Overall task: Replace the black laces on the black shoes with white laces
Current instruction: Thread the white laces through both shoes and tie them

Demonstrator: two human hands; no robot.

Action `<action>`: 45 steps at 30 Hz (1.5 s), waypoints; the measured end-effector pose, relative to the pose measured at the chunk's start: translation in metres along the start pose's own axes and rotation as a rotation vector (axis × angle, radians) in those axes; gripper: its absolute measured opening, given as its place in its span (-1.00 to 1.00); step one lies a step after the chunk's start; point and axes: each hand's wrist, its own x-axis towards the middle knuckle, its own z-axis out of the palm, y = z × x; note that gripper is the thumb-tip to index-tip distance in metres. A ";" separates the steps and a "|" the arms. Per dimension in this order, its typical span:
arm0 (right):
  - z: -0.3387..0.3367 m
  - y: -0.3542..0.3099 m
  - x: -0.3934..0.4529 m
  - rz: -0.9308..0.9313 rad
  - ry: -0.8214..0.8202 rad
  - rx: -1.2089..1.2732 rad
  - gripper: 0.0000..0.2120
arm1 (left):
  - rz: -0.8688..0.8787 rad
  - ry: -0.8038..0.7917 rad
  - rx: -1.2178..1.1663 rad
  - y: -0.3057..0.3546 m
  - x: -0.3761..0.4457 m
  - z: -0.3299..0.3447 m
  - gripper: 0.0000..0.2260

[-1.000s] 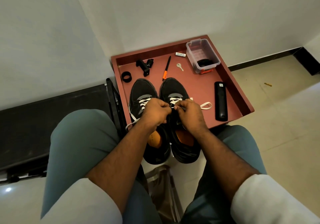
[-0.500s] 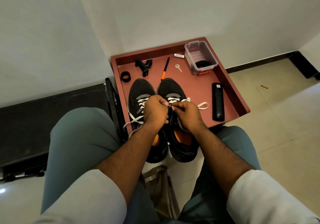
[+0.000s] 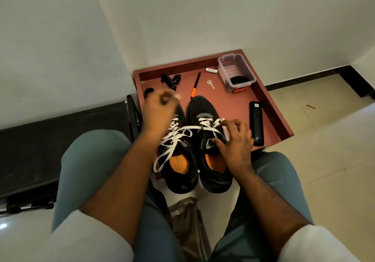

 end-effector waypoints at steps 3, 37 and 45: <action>0.001 0.000 -0.002 -0.037 -0.021 -0.025 -0.48 | 0.053 -0.387 0.599 -0.018 -0.021 0.046 -0.70; 0.002 0.012 0.004 0.004 -0.123 0.322 -0.66 | -0.015 -0.235 0.590 -0.018 -0.009 0.028 -0.90; -0.003 0.018 0.003 -0.007 -0.172 0.157 -0.71 | -0.176 -0.123 0.634 -0.028 0.007 -0.001 -0.85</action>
